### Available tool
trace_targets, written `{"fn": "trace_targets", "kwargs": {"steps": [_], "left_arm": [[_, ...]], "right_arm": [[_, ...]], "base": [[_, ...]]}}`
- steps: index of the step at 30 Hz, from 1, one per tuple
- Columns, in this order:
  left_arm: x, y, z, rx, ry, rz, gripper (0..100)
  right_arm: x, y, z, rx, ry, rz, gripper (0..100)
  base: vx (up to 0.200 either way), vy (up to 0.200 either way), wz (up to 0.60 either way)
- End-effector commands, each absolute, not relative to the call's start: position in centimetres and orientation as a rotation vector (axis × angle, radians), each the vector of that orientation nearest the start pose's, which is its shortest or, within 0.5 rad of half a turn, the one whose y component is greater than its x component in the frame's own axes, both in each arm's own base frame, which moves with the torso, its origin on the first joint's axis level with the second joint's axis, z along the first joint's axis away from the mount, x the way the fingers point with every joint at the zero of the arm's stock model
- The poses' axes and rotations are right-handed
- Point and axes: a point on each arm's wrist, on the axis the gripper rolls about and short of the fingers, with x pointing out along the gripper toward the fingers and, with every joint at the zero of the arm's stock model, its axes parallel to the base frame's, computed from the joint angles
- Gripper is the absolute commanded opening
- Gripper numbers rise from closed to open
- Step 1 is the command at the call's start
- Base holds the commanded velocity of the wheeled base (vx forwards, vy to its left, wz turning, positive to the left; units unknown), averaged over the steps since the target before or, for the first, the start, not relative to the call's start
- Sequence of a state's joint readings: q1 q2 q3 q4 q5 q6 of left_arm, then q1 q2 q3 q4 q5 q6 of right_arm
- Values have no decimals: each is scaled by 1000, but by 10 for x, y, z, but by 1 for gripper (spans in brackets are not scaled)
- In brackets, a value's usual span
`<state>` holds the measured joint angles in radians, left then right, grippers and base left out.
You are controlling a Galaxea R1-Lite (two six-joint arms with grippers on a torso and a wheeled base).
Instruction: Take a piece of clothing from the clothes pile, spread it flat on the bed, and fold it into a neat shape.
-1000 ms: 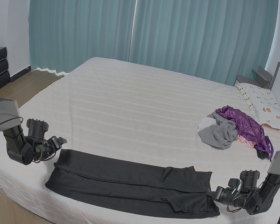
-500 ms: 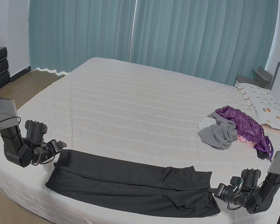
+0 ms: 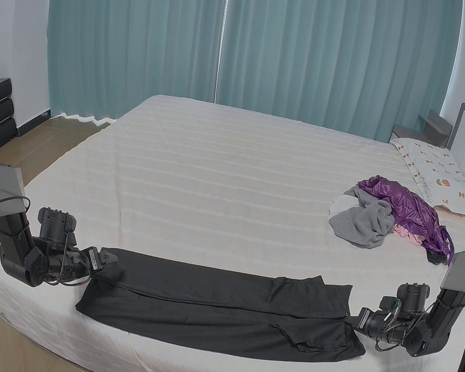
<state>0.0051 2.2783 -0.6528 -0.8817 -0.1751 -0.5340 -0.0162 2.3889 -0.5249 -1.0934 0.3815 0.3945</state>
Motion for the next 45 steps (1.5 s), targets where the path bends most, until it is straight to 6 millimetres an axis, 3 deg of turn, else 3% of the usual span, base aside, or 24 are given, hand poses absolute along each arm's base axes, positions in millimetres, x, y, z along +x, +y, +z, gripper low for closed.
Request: {"fn": "trace_targets", "kwargs": {"steps": [1,3,6,10,13,18,28,31,36,38,45], "left_arm": [[330,-3,-8,-576,752,18,100],[323,-6,6,-586,742,-34,100],[313,-16,9,-584,773,-107,100],[308,-22,2,-526,804,-141,100],[309,-26,-17,-477,854,-140,100],[308,-26,-20,-463,866,-131,100],[323,8,6,-455,717,17,100],[323,8,10,-457,706,16,100],[313,-8,10,-442,736,-32,100],[307,-21,4,-426,772,-68,100],[299,-39,-9,-402,840,-110,100]], "right_arm": [[313,4,-56,524,828,194,0],[313,3,-56,525,827,192,0],[313,3,-56,526,827,194,0],[313,3,-56,526,827,194,0],[313,3,-56,526,828,195,0],[313,3,-56,526,827,194,0],[313,3,-56,528,828,194,0],[313,3,-56,528,829,194,0],[312,3,-57,528,831,194,0],[312,3,-57,528,831,194,0],[312,3,-57,528,831,194,0]], "base": [[0,0,0],[0,0,0],[0,0,0],[0,0,0],[0,0,0],[0,0,0],[0,0,0],[0,0,0],[0,0,0],[0,0,0],[0,0,0]]}}
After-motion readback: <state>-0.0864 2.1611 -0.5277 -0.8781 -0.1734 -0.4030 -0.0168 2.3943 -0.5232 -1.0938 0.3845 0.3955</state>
